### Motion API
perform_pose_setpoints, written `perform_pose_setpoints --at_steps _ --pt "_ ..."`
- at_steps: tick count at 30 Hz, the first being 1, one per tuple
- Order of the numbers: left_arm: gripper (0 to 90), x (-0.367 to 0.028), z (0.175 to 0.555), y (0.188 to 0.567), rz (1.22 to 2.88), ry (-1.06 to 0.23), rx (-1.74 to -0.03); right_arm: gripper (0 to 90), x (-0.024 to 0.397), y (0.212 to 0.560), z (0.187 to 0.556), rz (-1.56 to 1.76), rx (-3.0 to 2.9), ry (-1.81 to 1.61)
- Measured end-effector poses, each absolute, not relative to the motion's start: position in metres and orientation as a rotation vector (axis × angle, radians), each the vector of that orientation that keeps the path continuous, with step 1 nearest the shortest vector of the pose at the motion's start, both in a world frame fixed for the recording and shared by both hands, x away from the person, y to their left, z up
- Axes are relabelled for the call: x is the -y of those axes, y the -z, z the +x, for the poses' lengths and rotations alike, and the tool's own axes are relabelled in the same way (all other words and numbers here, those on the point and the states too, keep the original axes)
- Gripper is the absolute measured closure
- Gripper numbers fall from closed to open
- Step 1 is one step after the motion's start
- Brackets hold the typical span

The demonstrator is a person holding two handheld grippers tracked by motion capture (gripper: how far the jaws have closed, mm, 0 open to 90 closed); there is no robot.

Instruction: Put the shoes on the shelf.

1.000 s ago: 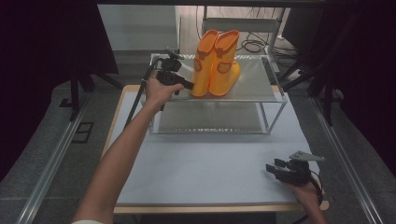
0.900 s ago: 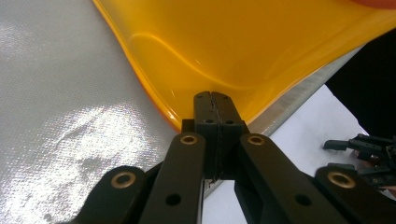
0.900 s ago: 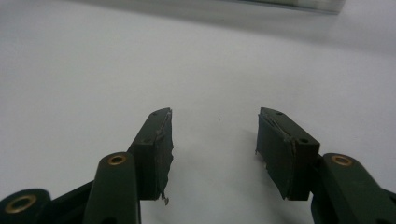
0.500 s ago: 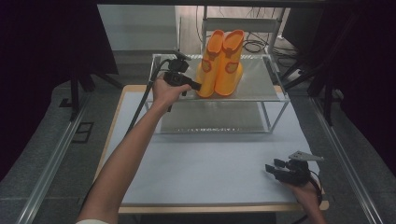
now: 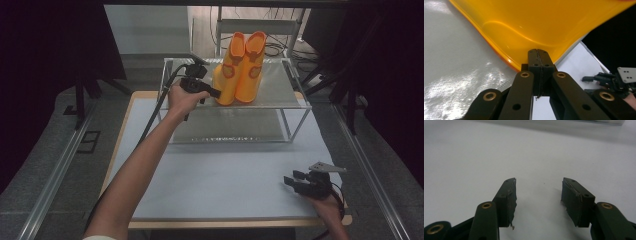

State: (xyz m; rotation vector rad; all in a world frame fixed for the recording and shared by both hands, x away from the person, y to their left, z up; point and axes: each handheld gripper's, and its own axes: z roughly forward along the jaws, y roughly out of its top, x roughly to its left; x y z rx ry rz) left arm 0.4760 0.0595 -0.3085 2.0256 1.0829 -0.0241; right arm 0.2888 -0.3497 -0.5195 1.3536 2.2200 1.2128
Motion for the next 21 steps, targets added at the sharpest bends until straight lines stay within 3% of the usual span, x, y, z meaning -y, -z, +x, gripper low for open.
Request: perform_pose_setpoints --at_steps 5,12,21 --pt "89.1 -0.063 0.476 0.308 2.05 -0.007 -1.077 45.3 0.35 0.519 0.289 1.362 -2.219 -1.22" --pt "69.1 -0.074 0.47 0.302 2.038 -0.079 -1.036 45.3 0.35 0.519 0.288 1.362 -2.213 -1.226" --pt "59.0 -0.095 0.446 0.296 2.045 -0.146 -0.958 45.3 0.35 0.519 0.288 1.357 -2.215 -1.221"
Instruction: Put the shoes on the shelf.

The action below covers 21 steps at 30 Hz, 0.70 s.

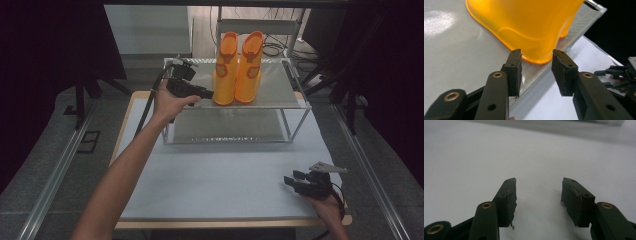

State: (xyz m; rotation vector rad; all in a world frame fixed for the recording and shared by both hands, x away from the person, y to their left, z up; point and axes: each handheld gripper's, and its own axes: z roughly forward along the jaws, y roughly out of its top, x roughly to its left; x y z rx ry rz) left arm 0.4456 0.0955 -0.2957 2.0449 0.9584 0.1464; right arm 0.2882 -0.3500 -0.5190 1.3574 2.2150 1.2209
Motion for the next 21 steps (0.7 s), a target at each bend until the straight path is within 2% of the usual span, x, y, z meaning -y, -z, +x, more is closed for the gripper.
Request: perform_pose_setpoints --at_steps 7,21 --pt "57.6 -0.113 0.419 0.3 2.049 -0.163 -0.895 45.3 0.35 0.519 0.288 1.357 -2.216 -1.218" --pt "55.4 -0.151 0.363 0.345 2.036 -0.139 -0.871 45.3 0.349 0.519 0.289 1.362 -2.216 -1.213"
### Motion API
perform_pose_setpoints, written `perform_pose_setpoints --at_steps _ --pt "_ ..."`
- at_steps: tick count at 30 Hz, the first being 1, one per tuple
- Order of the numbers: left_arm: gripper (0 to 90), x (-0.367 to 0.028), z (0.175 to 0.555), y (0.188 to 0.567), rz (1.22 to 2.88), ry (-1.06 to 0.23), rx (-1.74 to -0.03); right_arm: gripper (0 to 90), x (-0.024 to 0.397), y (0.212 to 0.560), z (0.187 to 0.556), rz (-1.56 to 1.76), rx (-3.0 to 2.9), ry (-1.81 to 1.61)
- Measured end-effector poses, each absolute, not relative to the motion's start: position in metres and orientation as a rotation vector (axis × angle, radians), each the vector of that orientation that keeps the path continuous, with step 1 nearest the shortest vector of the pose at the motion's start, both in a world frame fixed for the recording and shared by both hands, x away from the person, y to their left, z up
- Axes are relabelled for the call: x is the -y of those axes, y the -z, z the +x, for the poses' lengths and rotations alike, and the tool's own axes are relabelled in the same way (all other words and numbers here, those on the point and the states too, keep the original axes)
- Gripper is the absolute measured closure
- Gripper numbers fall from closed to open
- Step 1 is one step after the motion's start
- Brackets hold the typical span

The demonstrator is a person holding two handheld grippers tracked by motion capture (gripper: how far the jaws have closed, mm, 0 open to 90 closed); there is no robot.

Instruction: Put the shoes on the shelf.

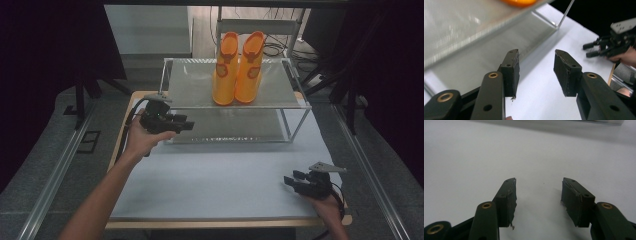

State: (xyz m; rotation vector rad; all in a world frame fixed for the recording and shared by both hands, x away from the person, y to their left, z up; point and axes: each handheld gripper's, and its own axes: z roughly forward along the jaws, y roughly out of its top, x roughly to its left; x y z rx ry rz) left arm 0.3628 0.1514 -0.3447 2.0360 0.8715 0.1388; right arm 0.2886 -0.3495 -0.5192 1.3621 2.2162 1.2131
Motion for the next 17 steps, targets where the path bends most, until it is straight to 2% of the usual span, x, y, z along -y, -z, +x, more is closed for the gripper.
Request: perform_pose_setpoints --at_steps 17 --pt "50.4 -0.167 0.343 0.369 2.025 -0.117 -0.898 45.2 0.35 0.518 0.289 1.362 -2.213 -1.215"
